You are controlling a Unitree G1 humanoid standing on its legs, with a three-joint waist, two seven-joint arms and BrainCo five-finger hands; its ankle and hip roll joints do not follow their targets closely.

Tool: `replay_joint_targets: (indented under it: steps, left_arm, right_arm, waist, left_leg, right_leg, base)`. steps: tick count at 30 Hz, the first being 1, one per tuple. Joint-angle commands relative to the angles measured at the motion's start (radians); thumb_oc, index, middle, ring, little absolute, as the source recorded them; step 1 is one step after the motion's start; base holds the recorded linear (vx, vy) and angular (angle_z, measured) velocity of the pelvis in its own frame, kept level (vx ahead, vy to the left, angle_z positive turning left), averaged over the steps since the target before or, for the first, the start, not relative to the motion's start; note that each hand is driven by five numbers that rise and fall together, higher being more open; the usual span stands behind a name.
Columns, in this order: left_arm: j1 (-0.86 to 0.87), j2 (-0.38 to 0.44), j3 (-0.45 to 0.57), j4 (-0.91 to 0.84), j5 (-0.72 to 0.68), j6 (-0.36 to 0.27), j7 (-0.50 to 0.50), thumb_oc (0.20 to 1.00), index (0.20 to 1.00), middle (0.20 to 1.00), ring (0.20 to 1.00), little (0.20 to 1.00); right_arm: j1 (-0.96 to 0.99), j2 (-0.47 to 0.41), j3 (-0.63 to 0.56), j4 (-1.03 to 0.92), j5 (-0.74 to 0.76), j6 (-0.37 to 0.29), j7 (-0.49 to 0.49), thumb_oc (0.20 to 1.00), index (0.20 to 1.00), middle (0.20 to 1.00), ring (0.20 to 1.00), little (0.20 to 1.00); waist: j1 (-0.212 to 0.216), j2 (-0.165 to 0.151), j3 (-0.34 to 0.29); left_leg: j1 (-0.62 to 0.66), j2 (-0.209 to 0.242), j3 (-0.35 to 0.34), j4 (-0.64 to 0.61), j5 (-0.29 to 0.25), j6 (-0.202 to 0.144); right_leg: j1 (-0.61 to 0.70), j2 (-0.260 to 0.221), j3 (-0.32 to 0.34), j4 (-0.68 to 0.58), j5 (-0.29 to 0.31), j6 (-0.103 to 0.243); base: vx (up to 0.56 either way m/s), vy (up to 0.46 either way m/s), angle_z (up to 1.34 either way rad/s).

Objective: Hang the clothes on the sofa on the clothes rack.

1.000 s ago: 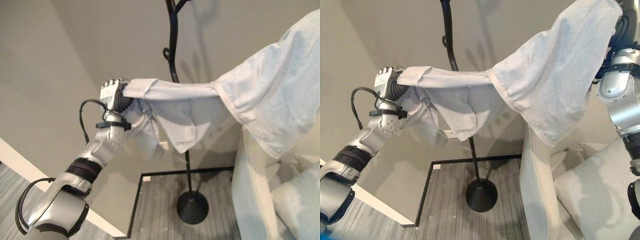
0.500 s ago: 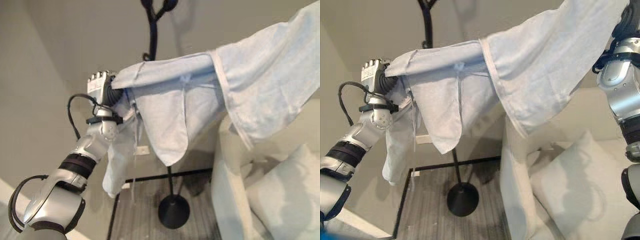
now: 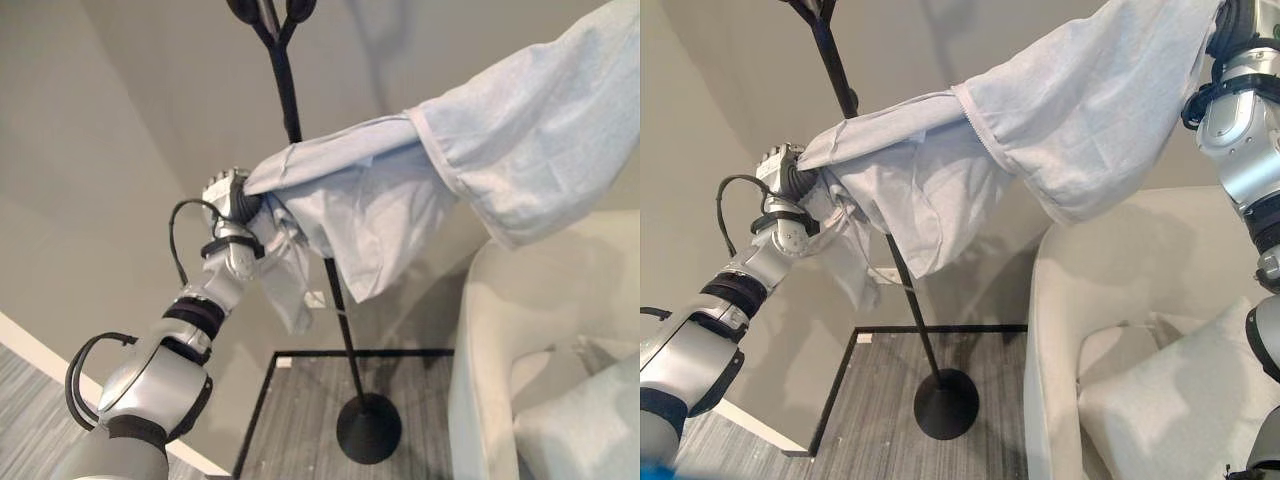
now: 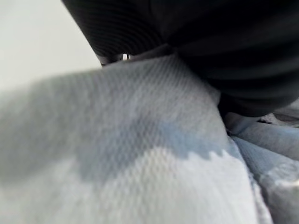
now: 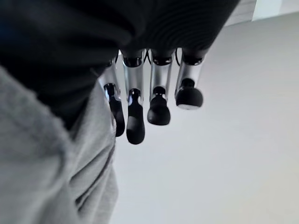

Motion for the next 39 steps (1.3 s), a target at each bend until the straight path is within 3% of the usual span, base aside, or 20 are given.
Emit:
replay_joint_targets:
  steps: [1, 8, 15, 18, 30, 35, 39]
  left_arm:
    - [0.039, 0.151, 0.094, 0.051, -0.052, 0.023, 0.031, 0.2, 0.2, 0.2, 0.2, 0.2]
    - [0.085, 0.211, 0.133, 0.061, -0.054, 0.028, 0.037, 0.2, 0.2, 0.2, 0.2, 0.2]
    - [0.164, 0.199, 0.163, 0.067, -0.043, 0.036, 0.024, 0.2, 0.2, 0.2, 0.2, 0.2]
    - [0.256, 0.122, 0.182, 0.12, -0.047, 0.039, -0.018, 0.2, 0.2, 0.2, 0.2, 0.2]
    - [0.261, -0.028, 0.144, 0.183, -0.079, 0.031, -0.053, 0.2, 0.2, 0.2, 0.2, 0.2]
    - [0.341, -0.135, 0.168, 0.121, -0.099, 0.016, -0.049, 0.2, 0.2, 0.2, 0.2, 0.2]
    - [0.467, -0.318, 0.182, -0.088, -0.172, -0.032, -0.062, 0.2, 0.2, 0.2, 0.2, 0.2]
  right_arm:
    - [-0.087, -0.069, -0.054, 0.051, 0.039, -0.011, -0.059, 0.2, 0.2, 0.2, 0.2, 0.2]
    - [-0.044, -0.039, -0.09, 0.024, 0.036, -0.029, -0.046, 0.2, 0.2, 0.2, 0.2, 0.2]
    - [0.06, 0.043, -0.129, 0.004, -0.004, -0.01, -0.007, 0.2, 0.2, 0.2, 0.2, 0.2]
    - [0.207, 0.154, -0.188, 0.022, -0.022, 0.006, 0.038, 0.2, 0.2, 0.2, 0.2, 0.2]
    - [0.264, 0.358, -0.185, 0.122, -0.006, 0.017, 0.064, 0.2, 0.2, 0.2, 0.2, 0.2]
    - [0.368, 0.439, -0.251, -0.015, 0.029, -0.012, 0.045, 0.2, 0.2, 0.2, 0.2, 0.2]
    - [0.568, 0.582, -0.322, -0.236, 0.035, -0.044, 0.05, 0.2, 0.2, 0.2, 0.2, 0.2]
  waist:
    - [-0.013, -0.101, -0.079]
    - [0.019, -0.117, -0.1]
    - [0.036, -0.123, -0.096]
    - [0.045, -0.123, -0.079]
    - [0.045, -0.14, 0.001]
    - [0.036, -0.152, 0.027]
    - [0.034, -0.162, 0.051]
  left_leg:
    - [0.189, -0.124, 0.025, -0.003, -0.117, -0.013]
    - [0.203, -0.112, 0.026, -0.003, -0.098, -0.025]
    - [0.201, -0.111, 0.021, -0.003, -0.097, -0.02]
    - [0.19, -0.112, 0.018, -0.003, -0.094, -0.018]
    - [0.096, -0.11, 0.012, -0.003, -0.065, -0.027]
    - [0.08, -0.109, 0.016, -0.003, -0.058, -0.028]
    - [0.074, -0.113, 0.015, -0.003, -0.061, -0.018]
  right_leg:
    - [0.144, -0.038, 0.136, -0.324, 0.167, 0.138]
    - [0.198, -0.024, 0.115, -0.364, 0.155, 0.13]
    - [0.202, -0.019, 0.119, -0.365, 0.147, 0.124]
    - [0.195, -0.02, 0.124, -0.365, 0.143, 0.117]
    - [0.095, -0.022, 0.145, -0.36, 0.164, 0.115]
    - [0.079, -0.016, 0.154, -0.361, 0.166, 0.11]
    - [0.071, -0.012, 0.162, -0.363, 0.172, 0.103]
  base:
    - [0.06, -0.053, 0.25]
    - [0.05, -0.066, 0.09]
    - [0.02, -0.038, 0.04]
    - [0.05, -0.049, 0.01]
    - [-0.03, -0.043, 0.02]
    - [-0.01, -0.017, 0.03]
    - [0.0, -0.002, -0.01]
